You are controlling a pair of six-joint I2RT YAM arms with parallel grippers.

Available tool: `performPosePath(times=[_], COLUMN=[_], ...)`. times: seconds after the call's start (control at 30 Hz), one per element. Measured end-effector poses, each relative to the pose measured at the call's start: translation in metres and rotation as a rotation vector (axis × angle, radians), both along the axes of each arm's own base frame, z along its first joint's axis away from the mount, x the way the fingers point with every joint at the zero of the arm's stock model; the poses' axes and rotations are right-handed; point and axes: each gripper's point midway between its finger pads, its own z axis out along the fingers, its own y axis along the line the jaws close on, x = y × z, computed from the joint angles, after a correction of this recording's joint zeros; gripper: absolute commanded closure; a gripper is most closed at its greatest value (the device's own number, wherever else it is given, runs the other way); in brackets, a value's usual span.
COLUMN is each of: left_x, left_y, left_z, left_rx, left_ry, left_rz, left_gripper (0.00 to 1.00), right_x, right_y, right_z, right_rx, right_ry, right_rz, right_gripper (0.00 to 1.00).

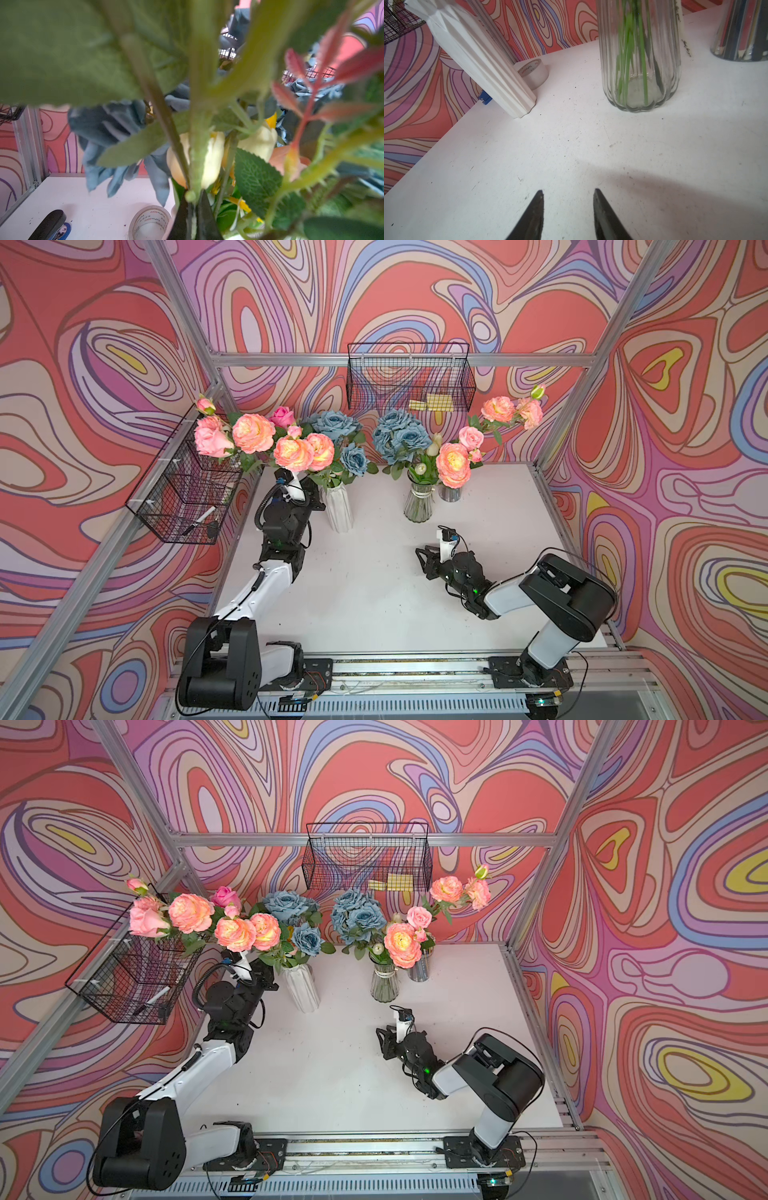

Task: Pick out pink flowers from the vase
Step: Pick up the flower from the vase.

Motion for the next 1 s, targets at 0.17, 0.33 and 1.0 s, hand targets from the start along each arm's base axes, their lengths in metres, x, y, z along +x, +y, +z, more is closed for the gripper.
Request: performPosePath(times=[0.17, 0.33, 1.0], left_x=[-0.005, -0.011, -0.019], left_y=[0.004, 0.011, 0.019], left_z=[0.0, 0.006, 0.033], left_rx=[0.005, 0.02, 0.018], left_ry=[0.021, 0.046, 0.039], left_rz=[0.025, 0.064, 0.109], left_gripper=[1.0, 0.93, 0.89], right_x=[0.0, 0.0, 0.002], right_y=[0.0, 0.0, -0.001], right_z=[0.0, 0.0, 0.003], right_rx=[0.002, 0.002, 0.014], right_ry=[0.001, 0.001, -0.007], right_rz=[-0.001, -0.001, -0.006], right_gripper=[0.6, 0.6, 0.6])
